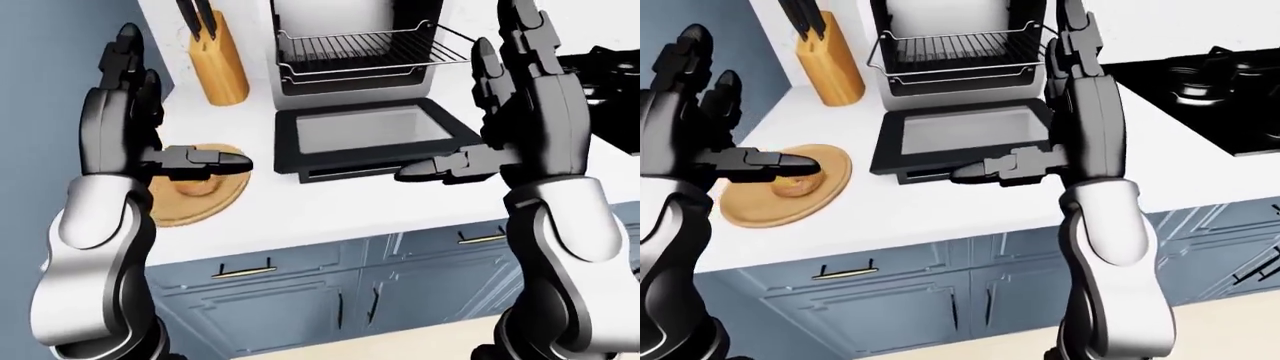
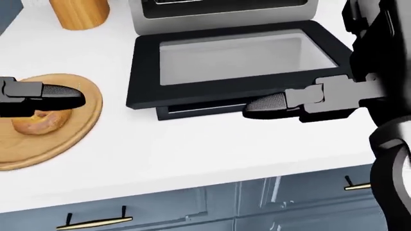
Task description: Place the bread on the top rack of the toaster oven.
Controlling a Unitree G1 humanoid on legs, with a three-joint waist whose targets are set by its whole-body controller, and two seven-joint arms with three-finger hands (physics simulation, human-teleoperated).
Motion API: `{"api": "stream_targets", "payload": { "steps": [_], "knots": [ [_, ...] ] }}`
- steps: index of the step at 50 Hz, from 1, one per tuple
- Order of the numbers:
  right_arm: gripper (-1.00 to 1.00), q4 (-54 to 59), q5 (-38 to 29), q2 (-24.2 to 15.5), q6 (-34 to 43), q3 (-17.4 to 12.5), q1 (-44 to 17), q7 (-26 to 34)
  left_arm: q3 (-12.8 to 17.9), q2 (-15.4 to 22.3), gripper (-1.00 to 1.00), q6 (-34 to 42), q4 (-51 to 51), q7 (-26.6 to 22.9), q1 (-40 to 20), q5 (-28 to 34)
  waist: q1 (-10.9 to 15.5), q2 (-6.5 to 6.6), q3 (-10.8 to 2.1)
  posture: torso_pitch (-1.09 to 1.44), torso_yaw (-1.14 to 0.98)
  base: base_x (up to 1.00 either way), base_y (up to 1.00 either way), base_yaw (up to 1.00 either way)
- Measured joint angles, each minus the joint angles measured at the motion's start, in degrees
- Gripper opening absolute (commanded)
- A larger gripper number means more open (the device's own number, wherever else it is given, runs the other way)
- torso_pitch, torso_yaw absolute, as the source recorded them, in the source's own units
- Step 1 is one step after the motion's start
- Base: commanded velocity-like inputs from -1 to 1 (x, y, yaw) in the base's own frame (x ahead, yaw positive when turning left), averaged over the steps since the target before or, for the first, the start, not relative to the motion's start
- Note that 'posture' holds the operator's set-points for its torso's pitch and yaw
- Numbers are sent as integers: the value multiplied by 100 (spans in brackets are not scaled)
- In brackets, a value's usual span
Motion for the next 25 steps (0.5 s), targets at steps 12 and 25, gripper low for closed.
{"api": "stream_targets", "payload": {
  "steps": [12,25],
  "knots": [
    [100,-46,50,-37,-71,-132,28,-72,-69,-38,100,-119,-18,-41,-25,60,13,-405,-69,0,0,14,16,0],
    [100,72,88,-30,-128,-39,21,-119,-82,6,100,-32,86,-89,-133,137,38,-358,-84,0,0,0,2,0]
  ]
}}
